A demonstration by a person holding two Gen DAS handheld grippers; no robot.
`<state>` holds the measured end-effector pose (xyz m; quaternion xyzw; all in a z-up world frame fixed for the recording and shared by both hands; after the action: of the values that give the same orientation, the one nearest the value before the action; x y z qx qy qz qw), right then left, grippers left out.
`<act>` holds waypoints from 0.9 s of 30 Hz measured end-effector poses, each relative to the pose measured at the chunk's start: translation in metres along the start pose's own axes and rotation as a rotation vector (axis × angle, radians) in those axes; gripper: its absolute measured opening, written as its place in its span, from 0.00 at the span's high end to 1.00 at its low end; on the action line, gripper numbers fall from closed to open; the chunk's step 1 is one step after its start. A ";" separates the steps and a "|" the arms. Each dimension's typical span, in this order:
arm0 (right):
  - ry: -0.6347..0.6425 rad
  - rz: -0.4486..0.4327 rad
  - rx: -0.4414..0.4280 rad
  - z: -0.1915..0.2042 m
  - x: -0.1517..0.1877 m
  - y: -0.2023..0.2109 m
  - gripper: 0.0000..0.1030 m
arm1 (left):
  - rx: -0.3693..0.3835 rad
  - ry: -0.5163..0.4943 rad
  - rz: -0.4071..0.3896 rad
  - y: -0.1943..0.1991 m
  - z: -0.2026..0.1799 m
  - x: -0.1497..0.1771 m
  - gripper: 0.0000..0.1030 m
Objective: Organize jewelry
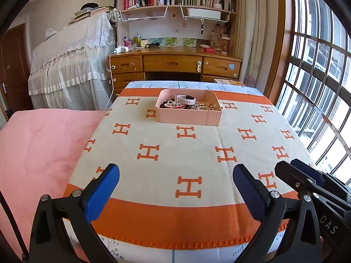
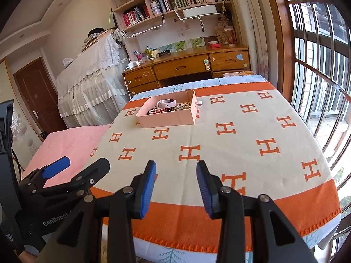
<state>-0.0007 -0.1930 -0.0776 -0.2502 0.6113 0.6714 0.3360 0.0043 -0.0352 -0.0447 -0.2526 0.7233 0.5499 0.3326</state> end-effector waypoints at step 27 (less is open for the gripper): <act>0.020 -0.002 0.009 0.005 0.004 0.002 0.62 | -0.022 0.009 -0.019 0.005 0.005 0.005 0.01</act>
<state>-0.0043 -0.1872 -0.0784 -0.2559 0.6173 0.6658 0.3319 -0.0016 -0.0289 -0.0460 -0.2657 0.7161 0.5535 0.3319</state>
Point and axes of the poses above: each gripper's, at about its wrist camera, not at the fingertips, and y roughly against the way its jaws point, z to its left, x to its underside, the point moved 2 cm from there along -y, roughly the way its jaws point, and after that the axes turned 13 degrees about x, right-handed, at the moved point
